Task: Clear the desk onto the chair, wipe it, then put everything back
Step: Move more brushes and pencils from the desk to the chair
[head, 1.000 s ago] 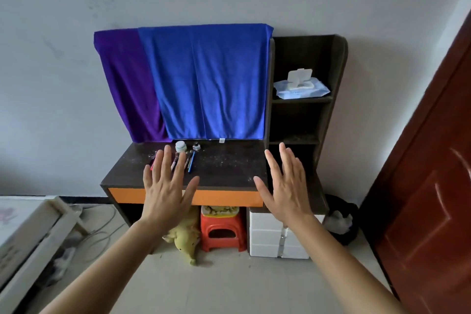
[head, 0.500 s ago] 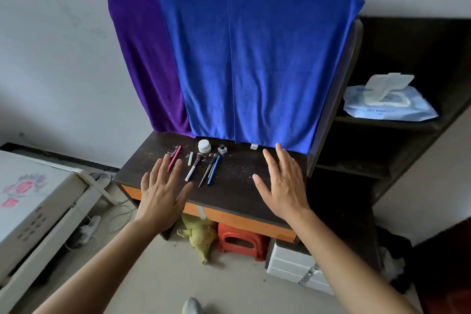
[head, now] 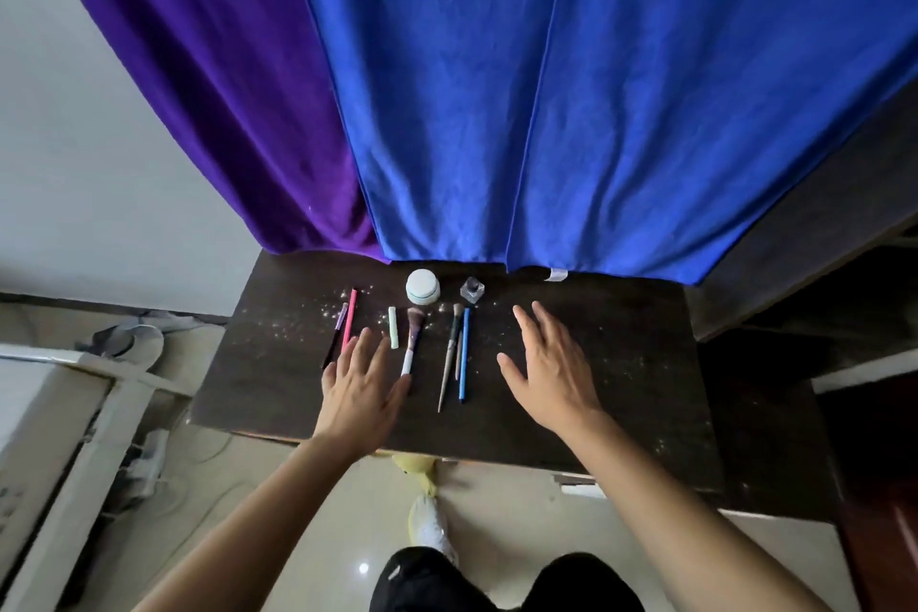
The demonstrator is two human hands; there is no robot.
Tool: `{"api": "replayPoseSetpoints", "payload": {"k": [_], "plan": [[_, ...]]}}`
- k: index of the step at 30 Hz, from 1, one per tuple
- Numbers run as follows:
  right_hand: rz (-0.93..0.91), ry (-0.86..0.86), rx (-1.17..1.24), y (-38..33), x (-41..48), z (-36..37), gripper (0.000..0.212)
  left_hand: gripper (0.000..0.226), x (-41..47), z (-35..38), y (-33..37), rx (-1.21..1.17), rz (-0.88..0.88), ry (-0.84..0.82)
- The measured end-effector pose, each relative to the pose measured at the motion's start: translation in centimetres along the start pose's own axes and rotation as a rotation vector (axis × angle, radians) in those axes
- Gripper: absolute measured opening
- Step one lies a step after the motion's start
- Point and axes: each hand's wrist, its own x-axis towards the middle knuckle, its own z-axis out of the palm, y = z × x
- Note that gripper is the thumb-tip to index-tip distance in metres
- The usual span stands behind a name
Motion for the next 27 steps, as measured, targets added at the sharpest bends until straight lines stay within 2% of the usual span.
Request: {"api": "replayPoseSetpoints", "payload": {"k": [4,9,14,20,23,27], "plan": [[0.141,-0.150,0.018,-2.3,1.8,4.0,0.068,0.064,2.3,1.8,-2.7,-0.024,-0.042,-0.179],[0.219,-0.273,0.030,-4.2,3.4,8.0,0.063,0.065,2.9,3.8,-3.8,-0.021,-0.075,-0.263],[0.256,-0.269,0.041,-3.8,4.3,9.3,0.048,0.061,3.8,4.7,-2.7,-0.036,-0.126,-0.231],[0.375,-0.171,0.122,1.0,3.4,7.9,0.024,0.057,6.3,6.4,0.7,-0.077,-0.153,-0.176],[0.486,-0.145,0.142,4.3,2.4,7.0,0.021,0.055,7.5,7.5,3.1,-0.065,-0.153,-0.137],[0.642,-0.256,0.185,7.6,1.6,6.3,0.024,0.039,8.9,8.8,5.9,-0.073,-0.134,-0.150]]}}
